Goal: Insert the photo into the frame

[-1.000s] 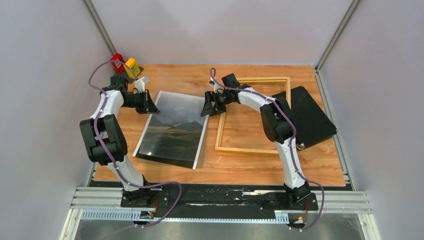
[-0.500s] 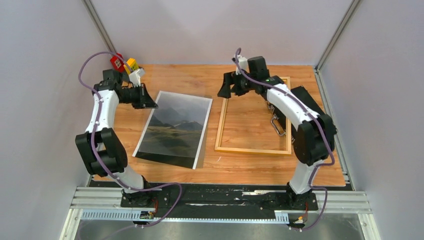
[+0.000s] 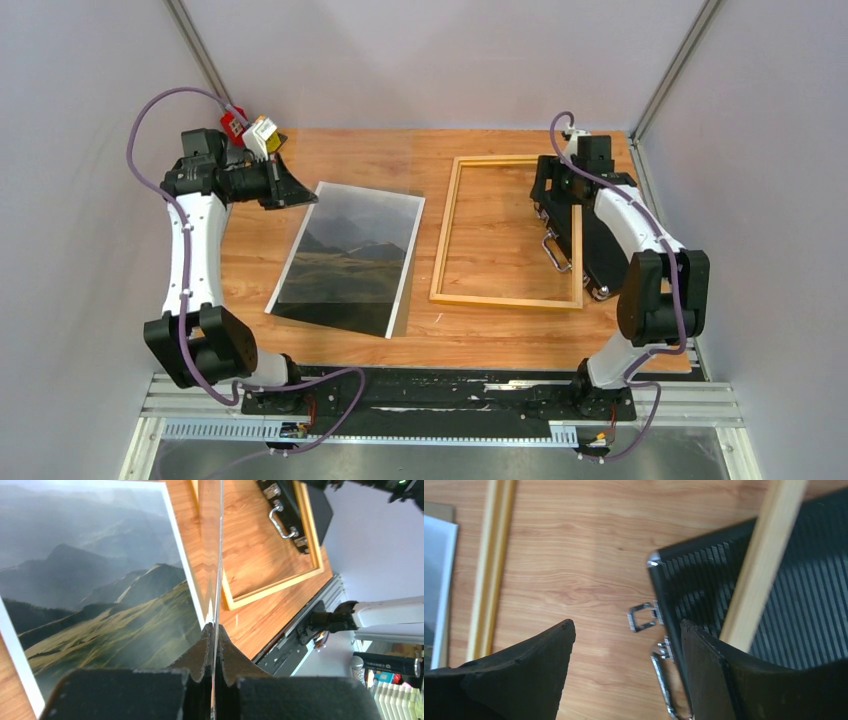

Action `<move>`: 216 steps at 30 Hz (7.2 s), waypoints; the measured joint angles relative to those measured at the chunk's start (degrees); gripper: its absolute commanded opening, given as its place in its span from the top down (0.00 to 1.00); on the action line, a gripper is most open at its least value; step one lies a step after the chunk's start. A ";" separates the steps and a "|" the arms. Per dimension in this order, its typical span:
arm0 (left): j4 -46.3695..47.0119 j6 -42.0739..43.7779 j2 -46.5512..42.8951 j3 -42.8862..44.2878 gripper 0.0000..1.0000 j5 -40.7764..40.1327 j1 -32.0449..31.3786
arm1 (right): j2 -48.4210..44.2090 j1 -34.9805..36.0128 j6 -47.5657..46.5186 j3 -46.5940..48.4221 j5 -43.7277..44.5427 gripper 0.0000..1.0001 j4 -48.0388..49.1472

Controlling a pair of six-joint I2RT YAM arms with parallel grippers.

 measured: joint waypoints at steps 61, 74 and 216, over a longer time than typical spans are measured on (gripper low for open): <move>19.89 -24.46 -7.58 -3.91 1.00 5.62 -2.71 | 0.94 2.25 0.72 -10.25 10.16 1.00 8.85; 18.16 -22.64 -7.52 -2.71 1.00 3.98 -2.71 | 2.97 8.92 1.95 -9.92 11.50 1.00 8.33; 96.56 -79.54 27.02 -29.27 1.00 -1.31 -30.47 | 4.15 -7.50 -0.33 -19.91 -20.83 0.73 11.06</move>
